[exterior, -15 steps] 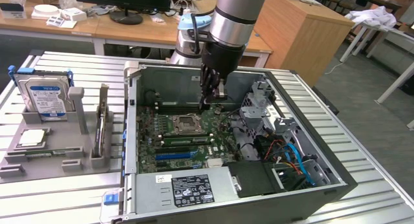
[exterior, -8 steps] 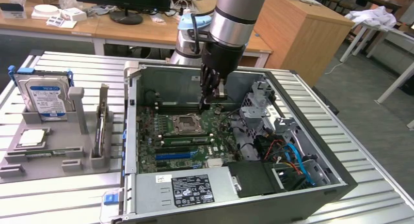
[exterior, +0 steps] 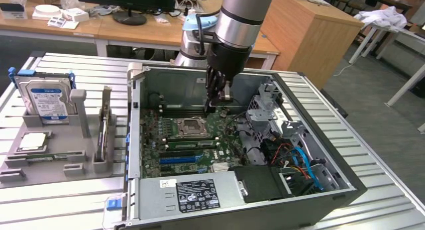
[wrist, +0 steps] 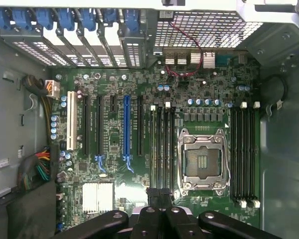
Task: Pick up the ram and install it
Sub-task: 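Press down the ram until it locks into place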
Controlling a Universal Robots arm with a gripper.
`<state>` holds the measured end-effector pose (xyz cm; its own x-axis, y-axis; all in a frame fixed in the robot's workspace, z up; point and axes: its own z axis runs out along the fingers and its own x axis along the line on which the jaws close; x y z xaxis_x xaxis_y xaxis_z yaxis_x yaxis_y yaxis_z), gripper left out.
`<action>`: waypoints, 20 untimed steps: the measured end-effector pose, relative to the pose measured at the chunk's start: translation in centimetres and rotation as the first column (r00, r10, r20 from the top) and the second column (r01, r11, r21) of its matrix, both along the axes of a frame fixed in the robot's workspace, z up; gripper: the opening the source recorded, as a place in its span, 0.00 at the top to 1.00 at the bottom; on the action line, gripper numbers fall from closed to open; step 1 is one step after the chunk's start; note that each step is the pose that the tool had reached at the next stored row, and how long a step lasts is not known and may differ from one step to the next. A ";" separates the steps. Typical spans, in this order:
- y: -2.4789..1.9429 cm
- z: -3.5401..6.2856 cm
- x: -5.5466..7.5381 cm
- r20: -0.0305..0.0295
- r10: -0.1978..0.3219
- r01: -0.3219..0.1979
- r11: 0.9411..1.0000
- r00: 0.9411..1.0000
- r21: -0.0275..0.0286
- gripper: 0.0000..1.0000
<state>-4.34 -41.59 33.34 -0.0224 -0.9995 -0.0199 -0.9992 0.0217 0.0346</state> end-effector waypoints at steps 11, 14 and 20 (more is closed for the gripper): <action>0.00 0.01 0.0 0.000 -0.130 0.130 0.992 0.992 0.000 0.89; 0.00 0.01 0.0 0.000 -0.167 0.167 0.986 0.986 0.000 0.89; 0.00 0.01 0.0 0.000 -0.238 0.238 0.971 0.971 0.000 0.89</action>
<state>-4.35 -41.59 33.35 -0.2598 -0.9655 -0.0197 -0.9652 0.2591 0.0346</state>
